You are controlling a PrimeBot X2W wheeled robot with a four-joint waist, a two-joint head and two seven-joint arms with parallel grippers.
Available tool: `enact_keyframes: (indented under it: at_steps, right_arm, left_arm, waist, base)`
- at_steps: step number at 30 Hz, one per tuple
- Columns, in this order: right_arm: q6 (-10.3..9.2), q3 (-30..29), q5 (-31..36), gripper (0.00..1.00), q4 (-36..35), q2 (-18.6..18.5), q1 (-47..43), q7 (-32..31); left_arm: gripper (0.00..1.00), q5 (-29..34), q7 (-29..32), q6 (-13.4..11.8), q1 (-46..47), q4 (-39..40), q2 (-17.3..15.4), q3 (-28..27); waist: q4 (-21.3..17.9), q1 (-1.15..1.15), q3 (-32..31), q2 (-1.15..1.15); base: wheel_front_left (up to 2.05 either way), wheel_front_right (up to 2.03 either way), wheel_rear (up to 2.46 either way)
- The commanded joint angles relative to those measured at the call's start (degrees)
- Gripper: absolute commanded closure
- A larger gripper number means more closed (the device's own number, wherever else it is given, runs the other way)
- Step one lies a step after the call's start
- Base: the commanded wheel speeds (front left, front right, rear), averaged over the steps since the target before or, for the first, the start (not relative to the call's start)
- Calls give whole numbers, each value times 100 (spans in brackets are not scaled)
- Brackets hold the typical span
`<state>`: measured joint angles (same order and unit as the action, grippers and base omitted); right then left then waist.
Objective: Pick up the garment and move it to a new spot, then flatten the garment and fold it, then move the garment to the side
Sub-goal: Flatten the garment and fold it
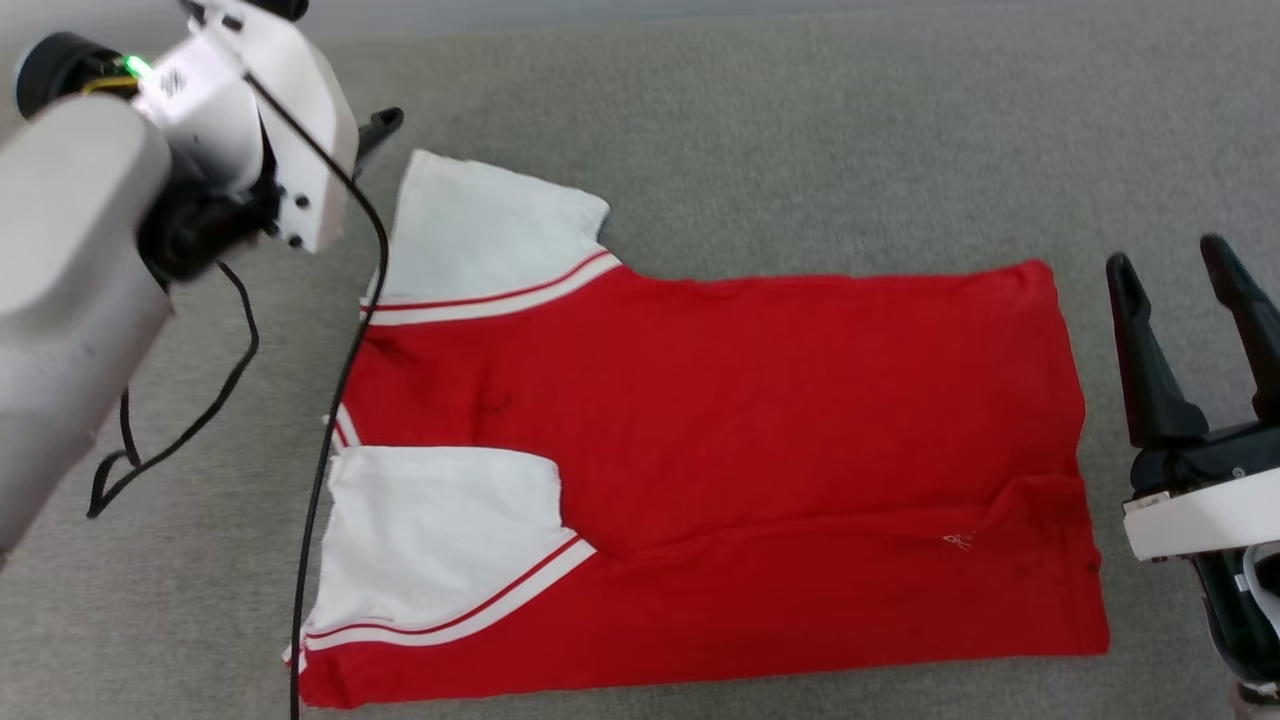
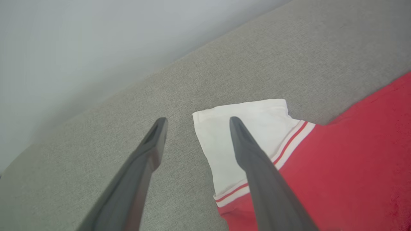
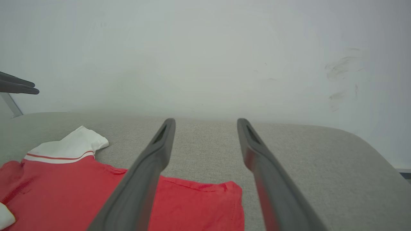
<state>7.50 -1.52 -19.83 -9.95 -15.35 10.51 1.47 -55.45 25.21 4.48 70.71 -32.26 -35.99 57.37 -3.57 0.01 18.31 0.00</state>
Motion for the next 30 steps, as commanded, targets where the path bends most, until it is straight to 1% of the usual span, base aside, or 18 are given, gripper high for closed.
enact_keyframes:
  at_steps: [1, 3, 6, 10, 13, 17, 25, 26, 27, 28, 30]
  right_arm:
    - [-3, 2, 26, 0, -66, 42, 111, 21]
    - [-3, 5, 55, 0, -117, 71, 179, 23]
    - [-3, 15, 52, 0, -172, 89, 295, -4]
    - [-3, 48, 16, 0, -157, 104, 447, 23]
    - [-3, 95, -1, 0, -130, 101, 551, 54]
    - [-3, 170, -24, 0, -56, 83, 676, 113]
    - [-3, 233, -89, 0, 62, 35, 755, 198]
    - [-3, 223, -99, 0, 73, 29, 763, 203]
    - [-3, 215, -97, 0, 81, 22, 771, 205]
    - [-3, 208, -106, 0, 90, 15, 778, 205]
    - [-3, 202, -123, 0, 90, -1, 813, 202]
  left_arm:
    - [0, -132, 417, 69, 215, -122, 20, 48]
    - [0, -302, 1002, 152, 484, -233, 32, 85]
    - [0, -482, 1664, 196, 824, -383, 41, 111]
    - [0, -524, 2271, 149, 1192, -581, 71, 190]
    - [0, -537, 2490, 105, 1311, -712, 150, 219]
    - [0, -550, 2574, 76, 1316, -853, 202, 241]
    - [0, -406, 2756, 135, 939, -1168, 111, 569]
    - [16, -417, 2777, 148, 881, -1171, 107, 601]
    - [84, -420, 2774, 167, 835, -1161, 110, 628]
    - [100, -436, 2771, 190, 793, -1149, 120, 648]
    - [100, -364, 2704, 205, 787, -1107, 115, 710]
  waist:
    - [-239, -1, 408, 0]
    - [-300, -1, 581, 0]
    - [-376, -1, 859, 0]
    - [-447, -1, 1166, 0]
    - [-482, -1, 1341, 0]
    - [-542, -1, 1489, 0]
    - [-603, -1, 1549, 0]
    - [-606, -1, 1542, 0]
    - [-605, -1, 1534, 0]
    - [-598, -1, 1518, 0]
    - [-583, -1, 1483, 0]
  base:
    - [0, 0, 0]
    - [0, 0, 0]
    - [0, 0, 0]
    - [0, 0, 0]
    - [0, 0, 0]
    - [0, 0, 0]
    - [0, 0, 0]
    - [0, 0, 0]
    - [0, 0, 0]
    - [0, 0, 0]
    - [0, 0, 0]
